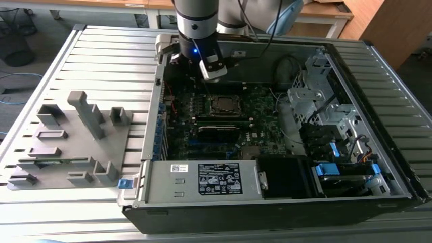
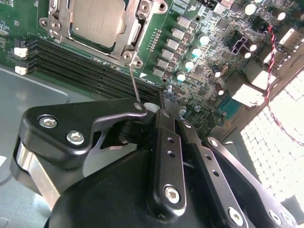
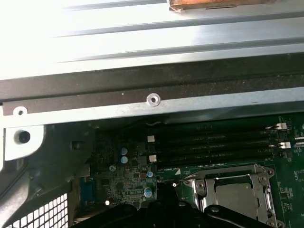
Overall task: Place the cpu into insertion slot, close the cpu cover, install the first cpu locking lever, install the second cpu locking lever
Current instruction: 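Install the first cpu locking lever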
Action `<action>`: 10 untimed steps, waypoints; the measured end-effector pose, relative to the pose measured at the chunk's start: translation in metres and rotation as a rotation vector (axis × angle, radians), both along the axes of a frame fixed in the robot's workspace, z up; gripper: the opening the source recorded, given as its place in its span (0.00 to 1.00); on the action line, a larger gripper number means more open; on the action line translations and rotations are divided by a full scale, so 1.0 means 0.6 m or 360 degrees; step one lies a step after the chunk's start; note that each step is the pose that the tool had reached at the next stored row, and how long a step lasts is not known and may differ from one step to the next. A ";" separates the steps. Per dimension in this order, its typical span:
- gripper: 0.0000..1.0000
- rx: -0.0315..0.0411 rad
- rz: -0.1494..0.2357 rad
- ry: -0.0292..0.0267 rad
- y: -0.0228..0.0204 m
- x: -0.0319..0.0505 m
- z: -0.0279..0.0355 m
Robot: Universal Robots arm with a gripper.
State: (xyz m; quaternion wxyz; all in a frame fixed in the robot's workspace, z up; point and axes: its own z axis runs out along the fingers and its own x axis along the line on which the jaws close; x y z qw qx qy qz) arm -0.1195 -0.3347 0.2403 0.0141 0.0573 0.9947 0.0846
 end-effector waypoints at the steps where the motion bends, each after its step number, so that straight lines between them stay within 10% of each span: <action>1: 0.11 0.0000 0.0000 -0.00010 0.0000 -0.001 0.000; 5: 0.11 0.0004 0.0000 -0.00036 -0.0001 -0.005 -0.001; 10: 0.11 0.0048 0.0000 -0.00079 0.0000 -0.006 -0.001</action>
